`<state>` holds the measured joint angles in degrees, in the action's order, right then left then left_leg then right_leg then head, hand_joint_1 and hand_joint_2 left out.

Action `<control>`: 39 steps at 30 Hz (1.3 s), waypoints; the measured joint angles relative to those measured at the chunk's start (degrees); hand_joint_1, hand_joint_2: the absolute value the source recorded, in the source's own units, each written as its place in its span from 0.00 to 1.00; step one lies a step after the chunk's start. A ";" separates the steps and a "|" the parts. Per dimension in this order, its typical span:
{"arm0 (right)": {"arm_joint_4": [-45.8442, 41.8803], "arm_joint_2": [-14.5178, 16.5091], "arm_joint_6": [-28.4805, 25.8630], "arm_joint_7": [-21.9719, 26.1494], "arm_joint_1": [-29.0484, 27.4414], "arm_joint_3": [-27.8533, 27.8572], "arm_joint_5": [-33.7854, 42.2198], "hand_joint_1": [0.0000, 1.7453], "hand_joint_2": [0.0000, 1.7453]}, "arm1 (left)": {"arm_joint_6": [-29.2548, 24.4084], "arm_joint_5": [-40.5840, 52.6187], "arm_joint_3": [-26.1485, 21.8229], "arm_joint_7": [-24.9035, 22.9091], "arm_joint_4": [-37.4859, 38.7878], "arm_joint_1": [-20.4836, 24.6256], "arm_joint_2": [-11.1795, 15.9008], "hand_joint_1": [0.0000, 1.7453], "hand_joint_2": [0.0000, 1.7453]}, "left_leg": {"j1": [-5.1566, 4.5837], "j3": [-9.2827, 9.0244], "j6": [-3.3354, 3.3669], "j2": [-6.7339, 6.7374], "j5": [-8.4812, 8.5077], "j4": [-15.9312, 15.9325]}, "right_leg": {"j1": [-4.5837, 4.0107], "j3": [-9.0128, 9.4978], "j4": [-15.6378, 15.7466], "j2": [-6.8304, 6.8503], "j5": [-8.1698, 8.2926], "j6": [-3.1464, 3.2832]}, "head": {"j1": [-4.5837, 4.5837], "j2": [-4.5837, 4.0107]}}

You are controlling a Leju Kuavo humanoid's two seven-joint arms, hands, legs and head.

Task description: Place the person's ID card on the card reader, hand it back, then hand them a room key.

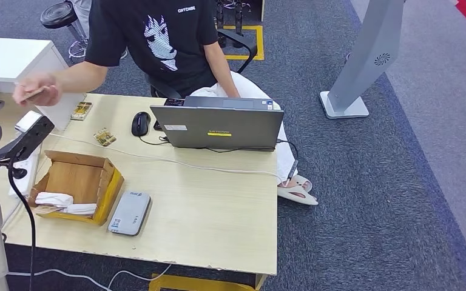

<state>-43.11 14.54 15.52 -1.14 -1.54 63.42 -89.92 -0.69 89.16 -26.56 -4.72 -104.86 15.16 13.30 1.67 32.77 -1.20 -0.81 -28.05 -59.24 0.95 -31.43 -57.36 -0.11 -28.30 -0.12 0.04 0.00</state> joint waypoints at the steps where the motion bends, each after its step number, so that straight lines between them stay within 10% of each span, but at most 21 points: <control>1: 0.04 -0.01 -0.08 0.04 0.02 -0.15 0.01 0.00 1.00 | -0.25 -0.08 -0.07 0.18 0.09 -0.02 -0.26 0.00 1.00 | 0.00 0.00 0.00 0.00 0.00 0.00 | 0.00 0.00 0.00 0.00 0.00 0.00 | -0.01 0.00; 20: 0.00 0.04 1.21 -1.11 0.03 -0.22 0.01 0.00 1.00 | -12.46 -13.11 -8.30 9.26 -3.83 -9.00 -6.23 0.00 1.00 | -0.01 0.05 0.01 0.05 -0.01 0.01 | 0.01 -0.01 0.01 -0.04 -0.02 -0.01 | 0.01 0.00; 30: -1.12 0.45 0.73 -3.06 -0.28 0.18 5.94 0.00 1.00 | -16.85 -46.16 -21.34 22.10 -17.31 -19.85 -23.95 0.00 1.00 | -0.14 0.07 0.15 0.08 -0.12 0.00 | 0.14 -0.08 0.07 -0.06 -0.07 -0.10 | -0.01 0.00; 39: -1.73 0.45 0.69 -4.19 -0.11 -1.97 8.45 0.00 1.00 | -18.10 -48.06 -25.93 22.63 -19.95 -21.60 -30.69 0.00 1.00 | -0.13 0.01 0.14 0.08 -0.09 0.00 | 0.14 -0.04 0.05 -0.04 -0.06 -0.09 | -0.01 0.00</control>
<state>-44.84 14.99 16.22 -5.33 -1.65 61.45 -81.47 -18.79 41.10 -52.49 17.91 -124.81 -6.44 -17.38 1.53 32.78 -1.06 -0.73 -28.14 -59.24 1.08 -31.47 -57.32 -0.15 -28.36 -0.21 0.03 0.00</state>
